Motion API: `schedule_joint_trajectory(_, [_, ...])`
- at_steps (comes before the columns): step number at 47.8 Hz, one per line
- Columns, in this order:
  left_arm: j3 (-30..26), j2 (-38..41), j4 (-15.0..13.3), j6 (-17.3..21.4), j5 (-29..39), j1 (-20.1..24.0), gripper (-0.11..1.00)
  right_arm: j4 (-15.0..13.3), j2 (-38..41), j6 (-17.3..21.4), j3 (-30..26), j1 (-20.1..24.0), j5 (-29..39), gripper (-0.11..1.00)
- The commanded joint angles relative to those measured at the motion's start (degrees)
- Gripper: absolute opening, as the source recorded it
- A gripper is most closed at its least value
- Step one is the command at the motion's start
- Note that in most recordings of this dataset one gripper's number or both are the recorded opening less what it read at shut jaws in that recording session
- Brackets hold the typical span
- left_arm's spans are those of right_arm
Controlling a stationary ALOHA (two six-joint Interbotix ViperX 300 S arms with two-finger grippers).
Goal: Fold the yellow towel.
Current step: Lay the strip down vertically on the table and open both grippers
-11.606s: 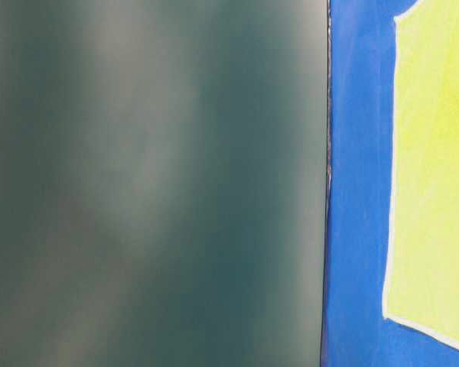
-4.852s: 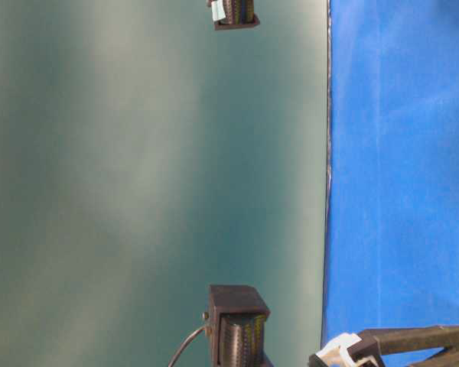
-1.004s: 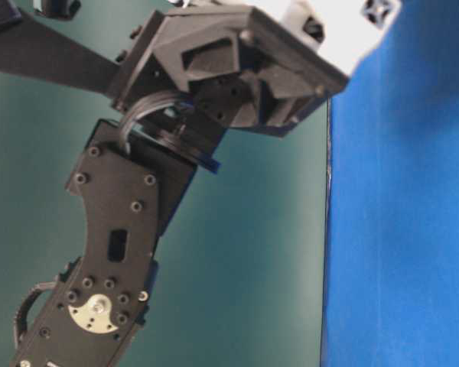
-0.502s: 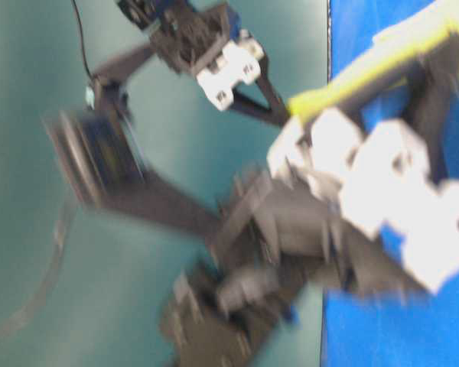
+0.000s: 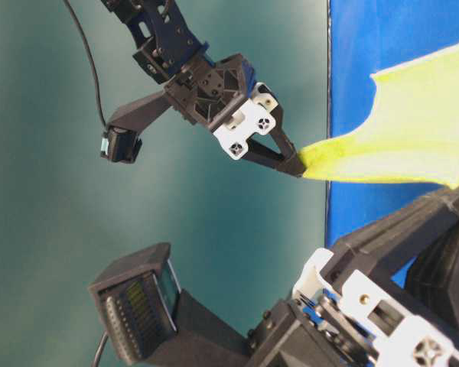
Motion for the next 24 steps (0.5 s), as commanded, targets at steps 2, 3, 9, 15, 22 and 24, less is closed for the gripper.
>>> schedule_joint_trajectory(2, [-1.3, -1.4, 0.2, 0.1, -0.5, -1.4, 0.04, -0.4, -0.7, -0.4, -1.6, -0.1, -0.4, 0.01])
schedule_joint_trajectory(3, [-1.4, -1.3, 0.3, 0.1, -0.5, -1.3, 0.04, -0.4, -0.7, -0.7, -1.6, 0.0, -0.4, 0.01])
schedule_joint_trajectory(9, [-2.2, -1.1, 0.3, 0.3, -0.4, -0.8, 0.04, -0.4, -0.7, -2.2, -1.6, 0.2, -0.4, 0.01])
schedule_joint_trajectory(15, [-2.7, -0.9, 0.3, 0.3, -0.4, -0.6, 0.16, -0.4, -0.7, -3.0, -1.7, 0.3, -0.5, 0.01])
schedule_joint_trajectory(22, [-3.4, -0.9, 0.3, 0.4, -0.4, -0.6, 0.47, -0.5, -0.7, -4.0, -1.7, 0.4, -1.8, 0.17])
schedule_joint_trajectory(24, [-3.5, -1.0, 0.3, 0.4, -0.3, -0.6, 0.57, -0.8, -0.7, -4.5, -1.6, 0.5, -2.5, 0.30])
